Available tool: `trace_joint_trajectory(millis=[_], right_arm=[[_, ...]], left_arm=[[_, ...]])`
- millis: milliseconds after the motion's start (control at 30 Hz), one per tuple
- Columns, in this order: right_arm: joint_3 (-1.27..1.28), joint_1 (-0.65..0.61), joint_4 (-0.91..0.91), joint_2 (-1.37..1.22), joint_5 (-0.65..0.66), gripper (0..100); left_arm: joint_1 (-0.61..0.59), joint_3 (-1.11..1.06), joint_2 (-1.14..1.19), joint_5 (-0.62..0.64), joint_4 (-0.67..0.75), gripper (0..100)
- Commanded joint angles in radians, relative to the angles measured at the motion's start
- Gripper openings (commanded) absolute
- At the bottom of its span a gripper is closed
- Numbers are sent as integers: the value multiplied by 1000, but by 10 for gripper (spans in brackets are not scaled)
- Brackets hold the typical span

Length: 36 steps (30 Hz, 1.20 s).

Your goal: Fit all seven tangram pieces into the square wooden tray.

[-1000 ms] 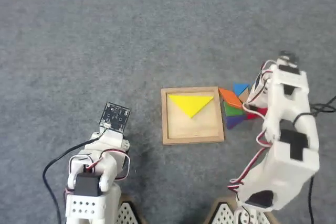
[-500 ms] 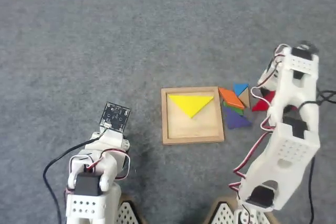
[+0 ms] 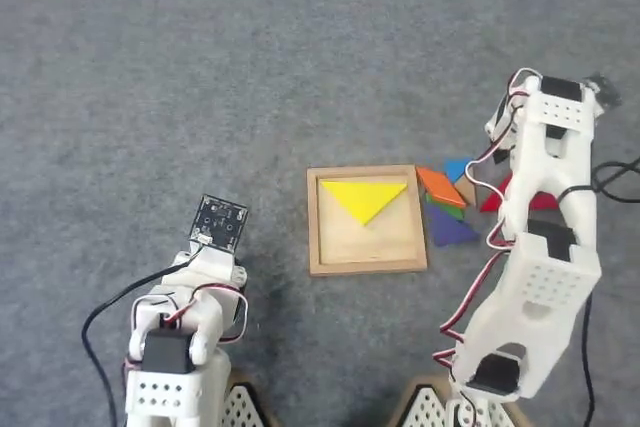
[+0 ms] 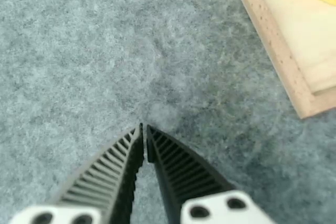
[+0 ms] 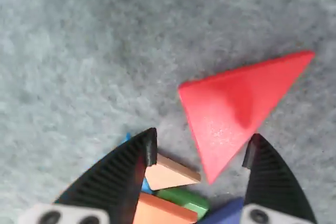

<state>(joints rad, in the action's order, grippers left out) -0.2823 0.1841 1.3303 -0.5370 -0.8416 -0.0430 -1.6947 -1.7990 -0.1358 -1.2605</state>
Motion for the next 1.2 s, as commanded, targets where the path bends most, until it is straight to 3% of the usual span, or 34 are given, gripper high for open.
trace_joint_trajectory(millis=[0,433,667,800,1167], right_arm=[[-58,10,-7,-31,-34,281],[-94,67,-41,-101,-64,278],[-95,127,197,-99,-31,277],[-100,206,282,-88,49,277],[-117,495,294,-88,224,269]], left_arm=[[-5,12,-25,8,-5,13],[-5,12,-25,8,-5,13],[-5,12,-25,8,-5,13],[-5,12,-25,8,-5,13],[-5,12,-25,8,-5,13]])
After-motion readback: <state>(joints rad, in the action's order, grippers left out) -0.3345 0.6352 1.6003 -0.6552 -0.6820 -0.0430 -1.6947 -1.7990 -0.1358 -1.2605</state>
